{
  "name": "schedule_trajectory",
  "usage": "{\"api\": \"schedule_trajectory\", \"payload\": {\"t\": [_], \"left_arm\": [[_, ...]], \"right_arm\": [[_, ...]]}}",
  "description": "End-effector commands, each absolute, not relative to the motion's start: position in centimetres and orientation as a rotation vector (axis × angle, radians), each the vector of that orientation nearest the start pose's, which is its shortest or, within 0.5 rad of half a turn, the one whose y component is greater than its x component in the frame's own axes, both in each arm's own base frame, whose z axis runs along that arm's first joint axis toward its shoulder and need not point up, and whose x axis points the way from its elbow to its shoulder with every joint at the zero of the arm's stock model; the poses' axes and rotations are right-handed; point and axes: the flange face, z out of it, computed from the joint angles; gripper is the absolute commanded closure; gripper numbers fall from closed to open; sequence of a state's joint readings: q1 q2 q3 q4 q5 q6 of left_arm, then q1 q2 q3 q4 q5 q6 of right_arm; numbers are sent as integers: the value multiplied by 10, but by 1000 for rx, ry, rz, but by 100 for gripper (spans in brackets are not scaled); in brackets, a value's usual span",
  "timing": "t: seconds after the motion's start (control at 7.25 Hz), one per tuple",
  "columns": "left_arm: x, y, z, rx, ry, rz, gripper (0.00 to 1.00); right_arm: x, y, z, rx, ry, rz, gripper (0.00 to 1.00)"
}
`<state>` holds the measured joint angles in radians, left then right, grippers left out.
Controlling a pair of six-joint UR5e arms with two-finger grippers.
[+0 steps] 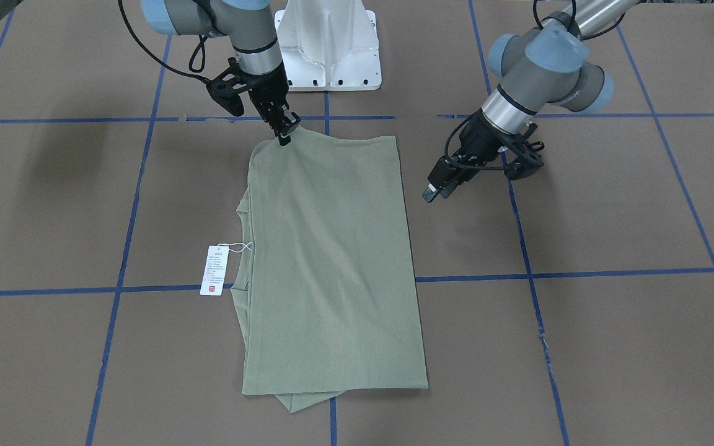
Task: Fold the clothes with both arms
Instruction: 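Lower the left gripper and grasp the shirt's other near corner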
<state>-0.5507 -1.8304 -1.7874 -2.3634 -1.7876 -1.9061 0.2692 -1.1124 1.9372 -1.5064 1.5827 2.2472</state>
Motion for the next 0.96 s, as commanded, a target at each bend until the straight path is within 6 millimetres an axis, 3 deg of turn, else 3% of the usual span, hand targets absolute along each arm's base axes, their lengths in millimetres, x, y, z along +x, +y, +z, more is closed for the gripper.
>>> {"api": "schedule_trajectory", "payload": {"t": [0.0,0.28,0.55,0.83], "left_arm": [[479,-318,313,-174,1221,-641,40],[501,-289,321,-184,1197,-630,42],[504,-289,325,-185,1187,-631,45],[508,-285,323,-193,1182,-628,64]], "right_arm": [[-538,-282,242,-200,-898,870,100],[-537,-282,242,-200,-899,870,100],[-537,-282,242,-200,-899,870,100],[-537,-282,242,-200,-899,870,100]]}}
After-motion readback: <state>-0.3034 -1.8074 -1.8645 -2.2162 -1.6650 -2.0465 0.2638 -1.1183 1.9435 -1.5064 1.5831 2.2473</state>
